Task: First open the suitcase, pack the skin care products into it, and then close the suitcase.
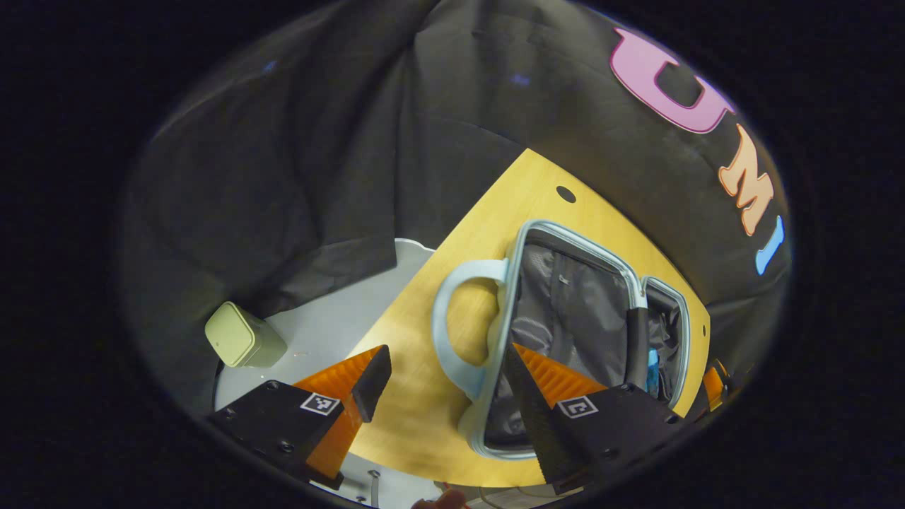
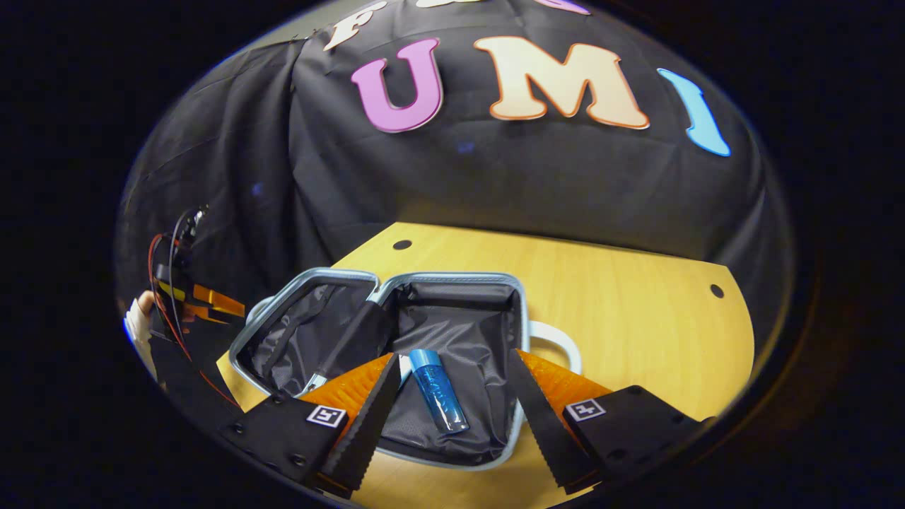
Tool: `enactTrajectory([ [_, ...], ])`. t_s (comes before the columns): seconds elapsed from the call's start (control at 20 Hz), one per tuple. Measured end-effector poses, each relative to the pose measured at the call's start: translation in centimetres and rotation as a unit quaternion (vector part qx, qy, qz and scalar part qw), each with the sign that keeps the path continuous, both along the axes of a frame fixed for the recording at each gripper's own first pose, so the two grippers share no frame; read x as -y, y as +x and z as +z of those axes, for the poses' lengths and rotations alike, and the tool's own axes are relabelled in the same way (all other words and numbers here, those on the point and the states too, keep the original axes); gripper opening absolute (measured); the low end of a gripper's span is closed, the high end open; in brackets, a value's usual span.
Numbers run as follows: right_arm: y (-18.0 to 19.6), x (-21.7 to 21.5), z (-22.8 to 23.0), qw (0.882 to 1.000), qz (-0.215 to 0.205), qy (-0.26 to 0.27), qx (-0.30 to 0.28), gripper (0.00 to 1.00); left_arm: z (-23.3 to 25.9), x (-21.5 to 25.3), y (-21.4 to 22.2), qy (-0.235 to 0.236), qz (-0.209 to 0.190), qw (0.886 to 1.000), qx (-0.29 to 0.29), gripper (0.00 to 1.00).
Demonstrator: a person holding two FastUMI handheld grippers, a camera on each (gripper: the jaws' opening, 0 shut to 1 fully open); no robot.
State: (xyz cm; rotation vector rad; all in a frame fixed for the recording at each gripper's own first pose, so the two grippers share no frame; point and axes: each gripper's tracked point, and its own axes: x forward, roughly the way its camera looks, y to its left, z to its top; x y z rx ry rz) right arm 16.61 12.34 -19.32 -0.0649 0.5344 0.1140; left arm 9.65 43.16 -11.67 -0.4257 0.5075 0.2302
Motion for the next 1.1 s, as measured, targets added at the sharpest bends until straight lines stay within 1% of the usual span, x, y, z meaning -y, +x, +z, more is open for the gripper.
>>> enactTrajectory([
  [0.05, -0.3, 0.7, 1.1, 1.000, -0.011, -0.001, 0.009, 0.93, -0.2, -0.5, 0.9, -0.009, 0.000, 1.000, 0.002, 0.95],
  [0.1, -0.9, 1.6, 1.9, 1.000, -0.024, -0.005, 0.014, 0.97, -0.5, -0.7, 1.8, -0.021, -0.004, 1.000, 0.004, 0.95],
  [0.15, -1.3, 2.4, 2.6, 0.999, -0.036, -0.011, 0.019, 0.94, -1.1, -0.8, 2.6, -0.035, -0.006, 0.999, 0.002, 0.95],
  [0.2, -1.6, 3.3, 3.4, 0.998, -0.049, -0.020, 0.026, 0.94, -1.7, -0.8, 3.2, -0.045, -0.008, 0.999, -0.002, 0.95],
  [0.25, -1.8, 3.9, 4.2, 0.997, -0.059, -0.026, 0.036, 0.97, -2.2, -0.9, 3.7, -0.052, -0.009, 0.999, -0.006, 0.95],
  [0.3, -1.9, 4.4, 4.8, 0.996, -0.068, -0.026, 0.043, 0.94, -2.6, -1.0, 4.1, -0.056, -0.011, 0.998, -0.009, 0.95],
  [0.35, -2.1, 4.6, 5.1, 0.996, -0.076, -0.022, 0.047, 0.97, -2.9, -1.1, 4.5, -0.061, -0.010, 0.998, -0.011, 0.94],
  [0.4, -2.0, 4.8, 5.5, 0.995, -0.084, -0.015, 0.051, 0.97, -3.2, -1.1, 4.7, -0.068, -0.010, 0.998, -0.011, 0.87],
  [0.45, -2.1, 5.0, 5.7, 0.995, -0.090, -0.011, 0.052, 0.97, -3.4, -0.9, 5.1, -0.076, -0.012, 0.997, -0.012, 0.88],
  [0.5, -2.3, 5.3, 5.7, 0.994, -0.095, -0.012, 0.053, 0.97, -3.5, -0.8, 5.2, -0.081, -0.015, 0.997, -0.014, 0.73],
  [0.6, -2.5, 5.7, 5.7, 0.994, -0.098, -0.020, 0.052, 0.97, -3.8, -0.5, 5.4, -0.090, -0.027, 0.996, -0.014, 0.60],
  [0.65, -2.6, 5.8, 5.7, 0.993, -0.099, -0.024, 0.052, 0.97, -3.8, 0.1, 5.4, -0.098, -0.040, 0.994, -0.014, 0.62],
  [0.7, -2.7, 5.7, 5.8, 0.993, -0.098, -0.027, 0.053, 0.97, -3.5, 0.3, 5.4, -0.102, -0.047, 0.994, -0.008, 0.42],
  [0.75, -2.8, 5.7, 5.7, 0.993, -0.097, -0.030, 0.053, 0.97, -3.8, -0.1, 5.8, -0.098, -0.042, 0.994, -0.008, 0.23],
  [0.8, -2.8, 5.5, 5.7, 0.994, -0.095, -0.031, 0.052, 0.97, -3.7, -0.1, 5.9, -0.101, -0.047, 0.994, -0.009, 0.03],
  [0.85, -2.9, 5.4, 5.6, 0.994, -0.093, -0.032, 0.051, 0.97, -3.5, -0.1, 5.9, -0.103, -0.048, 0.994, -0.002, 0.11],
  [0.95, -3.1, 5.3, 5.7, 0.994, -0.092, -0.034, 0.052, 0.97, -2.9, 0.6, 5.5, -0.115, -0.059, 0.992, 0.007, 0.10],
  [1.0, -3.0, 5.3, 5.7, 0.994, -0.092, -0.033, 0.052, 0.97, -2.8, 0.7, 5.3, -0.116, -0.060, 0.991, -0.001, 0.07],
  [1.1, -2.8, 5.4, 6.0, 0.993, -0.096, -0.031, 0.058, 0.97, -2.5, 1.0, 4.6, -0.103, -0.062, 0.993, -0.014, 0.07],
])
